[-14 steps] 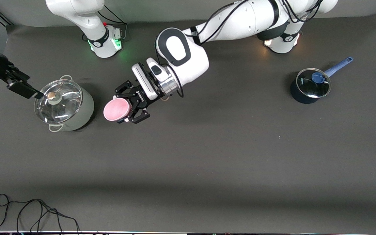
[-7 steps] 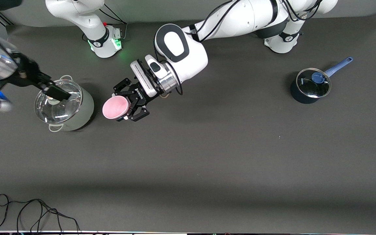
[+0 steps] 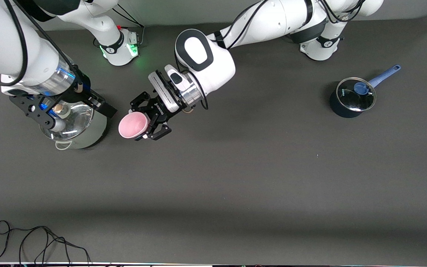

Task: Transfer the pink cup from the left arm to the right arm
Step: 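Reach the right gripper to the pink cup's rim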

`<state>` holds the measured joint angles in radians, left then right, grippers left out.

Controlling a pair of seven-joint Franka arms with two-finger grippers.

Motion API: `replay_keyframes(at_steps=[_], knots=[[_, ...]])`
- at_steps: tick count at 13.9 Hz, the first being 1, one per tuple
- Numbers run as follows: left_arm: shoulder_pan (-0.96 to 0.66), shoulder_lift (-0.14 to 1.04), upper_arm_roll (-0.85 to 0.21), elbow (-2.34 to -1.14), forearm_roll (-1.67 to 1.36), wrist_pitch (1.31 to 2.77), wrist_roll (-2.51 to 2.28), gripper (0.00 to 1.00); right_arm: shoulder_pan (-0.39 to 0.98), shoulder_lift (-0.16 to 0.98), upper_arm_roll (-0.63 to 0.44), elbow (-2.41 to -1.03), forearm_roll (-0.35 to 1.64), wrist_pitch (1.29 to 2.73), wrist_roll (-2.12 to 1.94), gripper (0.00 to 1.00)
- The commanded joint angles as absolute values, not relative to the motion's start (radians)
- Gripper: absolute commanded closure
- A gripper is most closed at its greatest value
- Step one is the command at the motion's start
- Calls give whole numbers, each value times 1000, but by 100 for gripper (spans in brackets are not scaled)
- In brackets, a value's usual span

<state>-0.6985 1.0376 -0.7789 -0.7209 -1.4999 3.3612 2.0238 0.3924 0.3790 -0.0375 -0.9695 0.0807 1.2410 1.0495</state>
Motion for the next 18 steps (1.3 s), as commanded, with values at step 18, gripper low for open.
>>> replay_keyframes(at_steps=[18], knots=[[-718,1022,-753,-710,-1499,3379,1980,100,425,482,-21,-931,71,1249,1177,2]])
